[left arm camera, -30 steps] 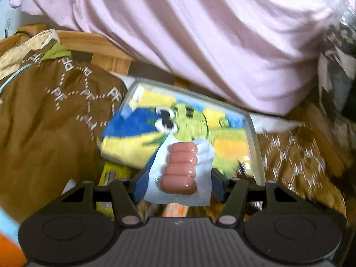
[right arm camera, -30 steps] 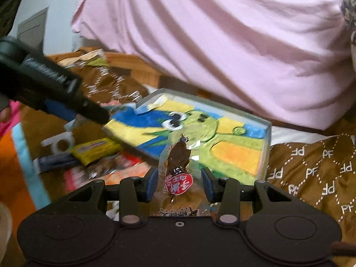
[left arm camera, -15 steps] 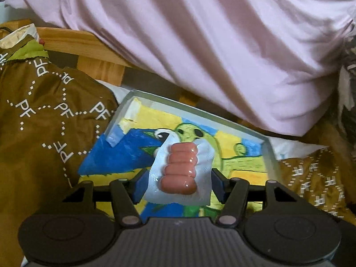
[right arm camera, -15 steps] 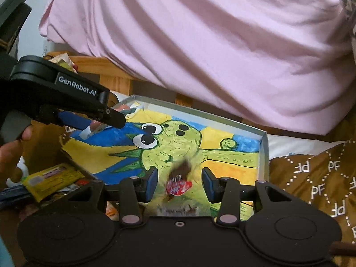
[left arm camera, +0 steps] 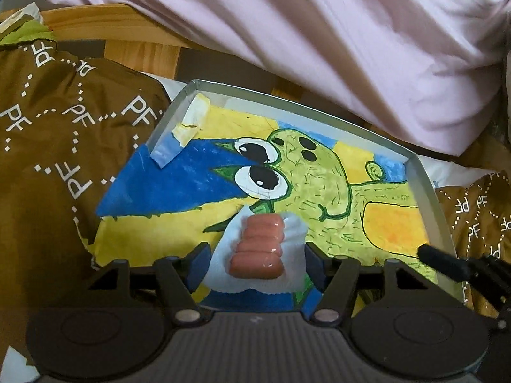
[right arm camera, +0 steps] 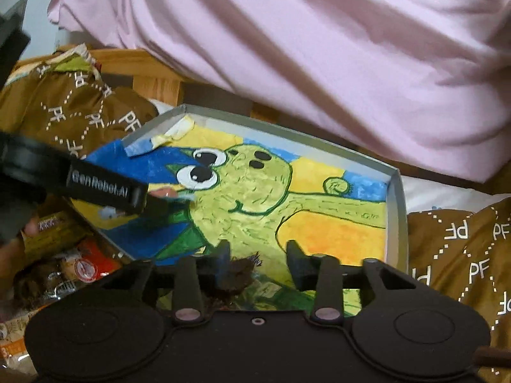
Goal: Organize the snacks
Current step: 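Carry the sausage pack with the left tool into the tray while the right tool carries the jerky packet there, then open both tools over the tray and lift them back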
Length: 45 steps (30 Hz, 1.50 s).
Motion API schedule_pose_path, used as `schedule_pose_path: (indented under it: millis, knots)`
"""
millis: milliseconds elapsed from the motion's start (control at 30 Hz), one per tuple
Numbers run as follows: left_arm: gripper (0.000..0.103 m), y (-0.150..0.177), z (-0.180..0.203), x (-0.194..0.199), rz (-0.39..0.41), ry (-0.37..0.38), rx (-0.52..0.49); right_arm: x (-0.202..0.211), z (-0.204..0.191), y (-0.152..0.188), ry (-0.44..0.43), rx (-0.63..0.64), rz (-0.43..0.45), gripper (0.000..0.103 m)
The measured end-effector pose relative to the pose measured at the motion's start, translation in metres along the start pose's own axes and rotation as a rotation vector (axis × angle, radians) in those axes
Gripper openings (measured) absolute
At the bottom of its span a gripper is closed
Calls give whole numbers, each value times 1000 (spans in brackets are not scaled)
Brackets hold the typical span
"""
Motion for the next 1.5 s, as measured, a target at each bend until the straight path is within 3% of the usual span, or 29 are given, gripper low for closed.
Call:
schedule_pose_path:
  millis: [133, 367, 633, 1100, 1500]
  knots:
    - [85, -3, 4, 7, 29, 7, -10, 5, 6, -2, 18, -23, 18, 67]
    - [100, -12, 8, 31, 84, -6, 13, 23, 15, -5, 53, -61, 55, 85]
    - [102, -11, 11, 82, 179, -42, 20, 70, 23, -8, 85, -141, 148, 102]
    - [103, 26, 17, 184, 348, -135, -46, 164, 16, 3, 124, -202, 271, 102]
    - [103, 88, 23, 251, 389, -154, -143, 248, -2, 36, 111, -262, 307, 102]
Point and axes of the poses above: each gripper's, at about its wrist camera, not at the fingertips, and x roughly against the way its jaws point, z to its right, y to its underside, the point moved 3 cm from there along -x, roughly the way its jaws point, and after that the axes turned 11 degrees about x, right-handed, at the moved point
